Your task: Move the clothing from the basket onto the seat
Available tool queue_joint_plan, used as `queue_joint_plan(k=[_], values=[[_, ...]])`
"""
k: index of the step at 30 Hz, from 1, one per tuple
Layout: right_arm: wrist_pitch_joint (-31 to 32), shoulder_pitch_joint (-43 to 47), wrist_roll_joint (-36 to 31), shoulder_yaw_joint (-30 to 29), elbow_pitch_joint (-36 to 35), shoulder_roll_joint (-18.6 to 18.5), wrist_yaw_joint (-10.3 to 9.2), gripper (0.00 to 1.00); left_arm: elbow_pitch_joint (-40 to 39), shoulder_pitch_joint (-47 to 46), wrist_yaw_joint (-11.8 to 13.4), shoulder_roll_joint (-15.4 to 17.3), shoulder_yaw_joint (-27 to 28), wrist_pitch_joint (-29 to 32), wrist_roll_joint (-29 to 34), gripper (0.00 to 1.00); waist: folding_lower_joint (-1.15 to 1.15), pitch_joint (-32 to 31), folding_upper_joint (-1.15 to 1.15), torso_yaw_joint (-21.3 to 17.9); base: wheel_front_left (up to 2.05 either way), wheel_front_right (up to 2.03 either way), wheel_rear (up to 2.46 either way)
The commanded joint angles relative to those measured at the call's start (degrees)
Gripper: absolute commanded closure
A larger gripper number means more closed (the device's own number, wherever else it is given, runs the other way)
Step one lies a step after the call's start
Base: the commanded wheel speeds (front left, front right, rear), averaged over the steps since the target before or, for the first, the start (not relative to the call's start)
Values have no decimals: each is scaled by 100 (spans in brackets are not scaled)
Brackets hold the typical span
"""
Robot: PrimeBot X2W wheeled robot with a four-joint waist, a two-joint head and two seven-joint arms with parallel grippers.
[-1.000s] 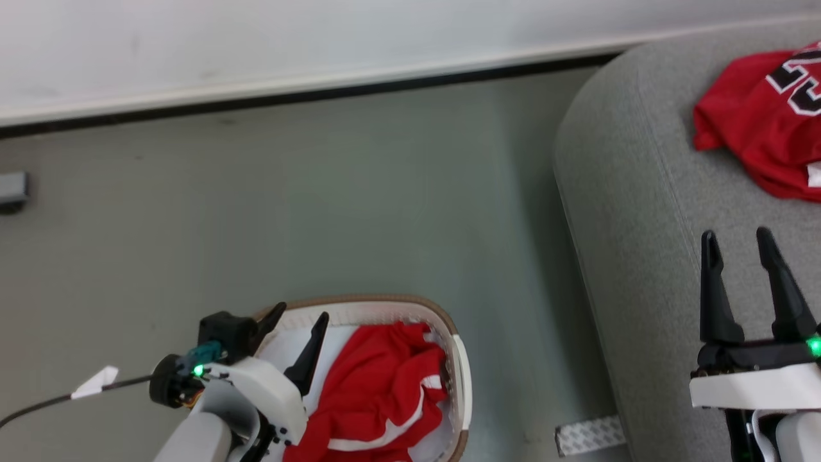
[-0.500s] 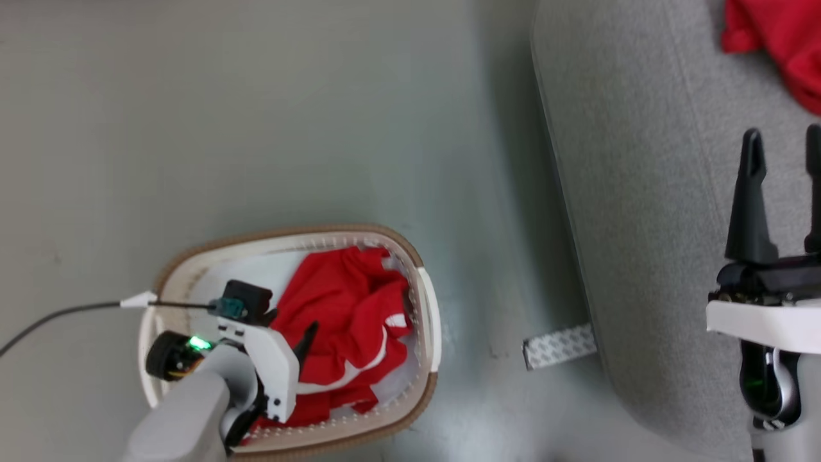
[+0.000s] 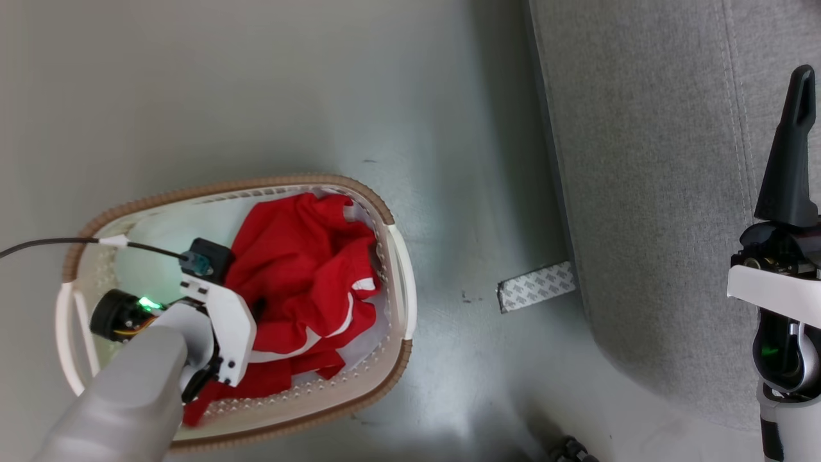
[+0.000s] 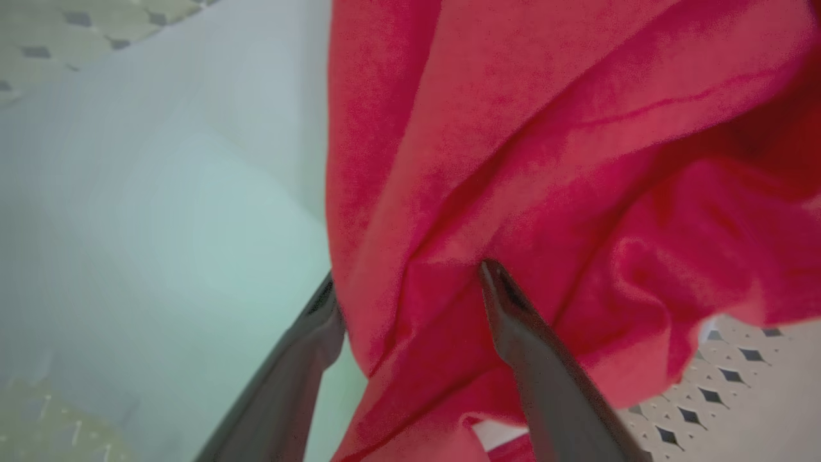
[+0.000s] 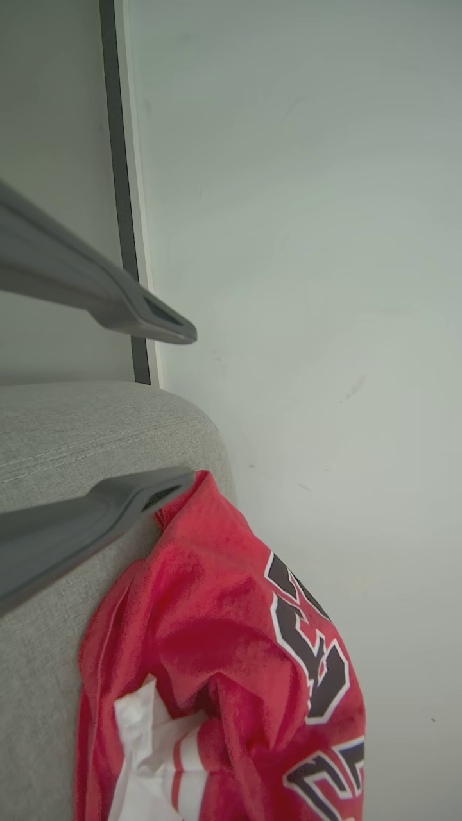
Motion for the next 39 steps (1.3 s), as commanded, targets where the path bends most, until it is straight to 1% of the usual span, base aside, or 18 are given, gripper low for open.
queue_joint_plan(k=[1,4,5,6,14,18,22,25,27,28,29,36,39], values=[[0,-46,87,12,-44,20,-12,0,40,-81,10,80,-153,-27,-143,0,-1,136,0,-84,0,0,0],[0,-26,117,13,-35,21,-12,0,66,-147,10,100,-399,-16,-305,0,-1,164,0,-98,0,0,0],[0,-13,127,16,-31,21,-12,0,73,-168,10,106,-469,-37,-373,53,-1,165,0,-102,0,0,0],[0,-5,135,20,-26,21,-12,0,78,-189,10,109,-526,-56,-448,100,-1,165,0,-106,0,0,0],[0,-2,125,28,66,21,-12,0,135,-278,10,76,-887,-297,-817,100,-1,47,0,-78,0,0,0],[0,-27,32,71,132,20,-12,0,220,-191,10,14,-1069,-434,-996,100,-1,-165,0,-43,0,0,0],[0,-2,-114,85,247,15,-12,0,268,62,10,-133,-1187,-715,-1258,100,-1,-680,0,36,0,0,0],[0,97,-242,104,369,13,-13,0,218,290,10,-297,-1279,-1004,-1444,100,-1,-1203,0,161,0,0,0],[0,178,-309,122,443,13,-13,0,138,428,10,-376,-1376,-1180,-1568,100,-1,-1535,0,261,0,0,0],[0,252,-351,137,513,11,-13,0,50,510,10,-442,-1461,-1370,-1626,100,-1,-1840,0,376,0,0,0],[0,252,-351,137,513,11,-13,0,50,510,10,-442,-1461,-1370,-1626,100,-1,-1840,0,376,0,0,0],[1,637,-418,156,748,-122,-13,0,-247,696,10,-649,-1660,-1898,-1913,100,-1,-2815,0,828,0,0,0],[1,827,-378,186,844,-194,-13,0,-418,760,10,-692,-1636,-2037,-1964,100,-1,-3200,0,1000,0,0,0]])
